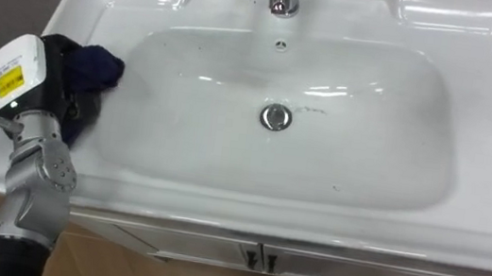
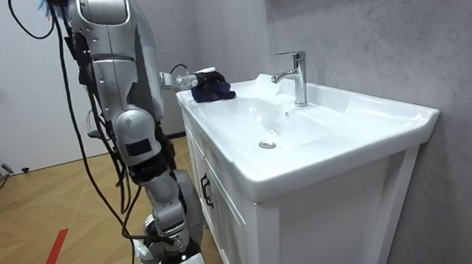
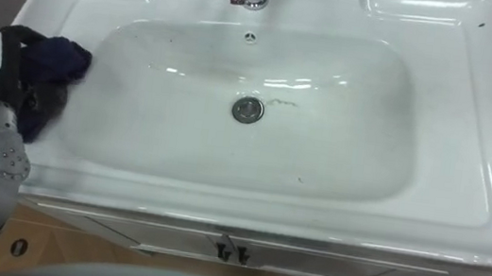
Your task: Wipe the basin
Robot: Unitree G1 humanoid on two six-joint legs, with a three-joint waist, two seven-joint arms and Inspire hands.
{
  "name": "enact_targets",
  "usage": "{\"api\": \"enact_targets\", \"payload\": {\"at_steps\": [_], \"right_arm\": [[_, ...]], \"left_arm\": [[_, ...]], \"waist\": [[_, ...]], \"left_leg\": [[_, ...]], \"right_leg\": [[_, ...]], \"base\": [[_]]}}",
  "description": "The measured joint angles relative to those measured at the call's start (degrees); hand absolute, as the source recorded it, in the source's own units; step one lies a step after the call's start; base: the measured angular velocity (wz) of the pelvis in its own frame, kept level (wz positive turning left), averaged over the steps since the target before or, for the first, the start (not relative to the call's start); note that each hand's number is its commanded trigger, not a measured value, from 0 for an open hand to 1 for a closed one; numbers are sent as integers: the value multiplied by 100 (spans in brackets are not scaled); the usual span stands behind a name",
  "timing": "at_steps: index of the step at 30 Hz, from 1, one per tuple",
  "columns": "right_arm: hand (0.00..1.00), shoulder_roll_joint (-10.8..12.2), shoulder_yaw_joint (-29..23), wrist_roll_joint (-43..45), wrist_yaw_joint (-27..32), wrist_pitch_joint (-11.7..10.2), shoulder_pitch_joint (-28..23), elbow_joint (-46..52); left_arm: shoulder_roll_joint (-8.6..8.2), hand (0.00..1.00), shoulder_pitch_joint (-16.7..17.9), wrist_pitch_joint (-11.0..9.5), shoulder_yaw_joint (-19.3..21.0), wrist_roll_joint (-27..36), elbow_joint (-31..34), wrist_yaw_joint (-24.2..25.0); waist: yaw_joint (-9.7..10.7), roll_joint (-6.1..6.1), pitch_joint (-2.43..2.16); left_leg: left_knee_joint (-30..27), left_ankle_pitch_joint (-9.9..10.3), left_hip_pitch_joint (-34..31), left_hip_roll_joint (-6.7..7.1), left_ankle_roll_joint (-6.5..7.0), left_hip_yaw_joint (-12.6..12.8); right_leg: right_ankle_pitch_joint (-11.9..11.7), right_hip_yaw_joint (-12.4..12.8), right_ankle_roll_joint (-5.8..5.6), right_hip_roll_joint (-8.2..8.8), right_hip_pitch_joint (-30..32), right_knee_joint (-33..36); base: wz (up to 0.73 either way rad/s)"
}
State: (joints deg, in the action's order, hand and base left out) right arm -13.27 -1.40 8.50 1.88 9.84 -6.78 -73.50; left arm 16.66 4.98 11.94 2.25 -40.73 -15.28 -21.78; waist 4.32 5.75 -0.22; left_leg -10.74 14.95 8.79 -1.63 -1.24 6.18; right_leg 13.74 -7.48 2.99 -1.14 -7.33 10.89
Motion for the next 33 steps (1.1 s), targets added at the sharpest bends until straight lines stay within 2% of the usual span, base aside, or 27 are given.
{"api": "enact_targets", "payload": {"at_steps": [7,11,12,13,14,15,21,27,33], "right_arm": [[0,-10,-113,-29,-2,102,2,60],[0,-11,-113,-28,0,152,12,64],[0,-11,-111,-32,0,153,12,64],[0,-11,-109,-66,0,155,9,63],[0,-10,-104,-124,1,155,10,58],[0,-10,-104,-138,1,155,9,58],[0,-8,-91,-143,10,148,20,5],[0,6,146,-141,38,1,0,-7],[0,5,144,-142,38,-159,-7,-20]], "left_arm": [[0,100,0,189,41,-5,-162,19],[0,100,-1,200,94,-11,-154,50],[1,96,-1,207,96,-11,-150,59],[1,44,-1,234,97,-10,-129,83],[1,14,-1,280,97,-10,-82,115],[1,0,0,299,97,-10,-56,124],[0,0,-1,298,101,-9,87,121],[0,0,2,252,99,-10,487,114],[1,0,8,-57,100,-7,717,-39]], "waist": [[-6,12,-7],[-7,0,-4],[-12,0,-4],[-32,2,-4],[-47,2,-4],[-53,1,-3],[-148,-5,-2],[-134,-58,33],[-159,-65,45]], "left_leg": [[-15,-11,4,-1,18,-5],[-43,-12,-21,1,20,-6],[-49,-12,-23,1,20,-6],[-60,-12,-24,1,20,-6],[-61,-12,-24,1,20,-5],[-60,-12,-24,1,20,-6],[-55,-12,-31,7,20,-15],[-43,-12,-40,13,20,-91],[-50,-12,-42,13,20,-59]], "right_leg": [[-2,33,4,3,3,25],[-2,41,4,4,28,-11],[-2,44,4,4,29,-10],[-2,52,4,3,32,-11],[-2,51,4,1,34,-14],[-2,50,4,1,35,-14],[-5,48,6,-1,31,-4],[-7,-51,4,15,-3,-10],[-10,-3,-1,17,13,-7]], "base": [[0],[0],[-6],[-6],[-5],[-3],[0],[8],[-3]]}}
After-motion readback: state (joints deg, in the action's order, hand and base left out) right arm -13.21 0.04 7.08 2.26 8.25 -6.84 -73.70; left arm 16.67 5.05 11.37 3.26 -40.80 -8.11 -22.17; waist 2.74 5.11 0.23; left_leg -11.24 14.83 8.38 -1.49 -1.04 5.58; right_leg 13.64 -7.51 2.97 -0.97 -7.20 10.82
